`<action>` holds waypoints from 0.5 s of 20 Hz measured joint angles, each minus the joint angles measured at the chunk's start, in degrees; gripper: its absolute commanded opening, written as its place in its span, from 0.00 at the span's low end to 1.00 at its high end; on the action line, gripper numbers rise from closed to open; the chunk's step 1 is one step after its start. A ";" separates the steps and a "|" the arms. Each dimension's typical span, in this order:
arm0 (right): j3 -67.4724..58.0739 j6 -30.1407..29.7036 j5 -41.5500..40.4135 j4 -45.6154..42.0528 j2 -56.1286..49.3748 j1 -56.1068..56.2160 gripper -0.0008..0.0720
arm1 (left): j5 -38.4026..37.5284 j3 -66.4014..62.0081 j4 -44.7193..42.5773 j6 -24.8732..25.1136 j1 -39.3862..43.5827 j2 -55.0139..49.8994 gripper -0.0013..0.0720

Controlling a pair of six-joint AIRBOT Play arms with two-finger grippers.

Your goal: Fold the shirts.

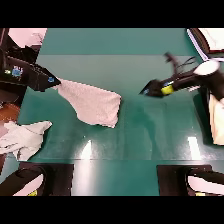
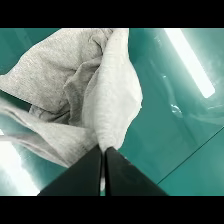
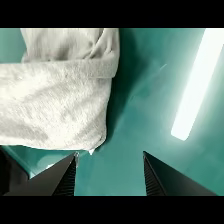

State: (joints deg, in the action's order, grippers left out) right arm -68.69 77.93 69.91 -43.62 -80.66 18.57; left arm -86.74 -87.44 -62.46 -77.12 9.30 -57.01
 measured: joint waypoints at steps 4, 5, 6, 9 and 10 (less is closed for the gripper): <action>1.29 -1.73 -3.56 3.23 -7.89 9.27 0.67 | -0.63 -0.94 -0.28 -0.63 0.02 0.00 0.05; 0.96 -1.95 -4.04 3.63 -9.46 11.13 0.67 | -0.74 -1.03 -0.31 -0.74 0.02 0.00 0.05; 0.50 -2.10 -4.66 4.11 -10.91 12.96 0.67 | -0.79 -1.11 -0.35 -0.79 0.00 0.00 0.05; -0.72 -2.34 -6.84 4.66 -13.62 16.94 0.67 | -0.90 -1.22 -0.44 -0.83 0.02 0.00 0.05; -0.96 -2.38 -8.28 4.74 -14.12 17.88 0.67 | -0.92 -1.22 -0.44 -0.85 0.00 0.00 0.05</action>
State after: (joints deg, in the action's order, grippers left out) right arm -69.65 75.55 61.63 -38.87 -94.78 36.45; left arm -87.66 -88.66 -62.89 -77.97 9.30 -57.01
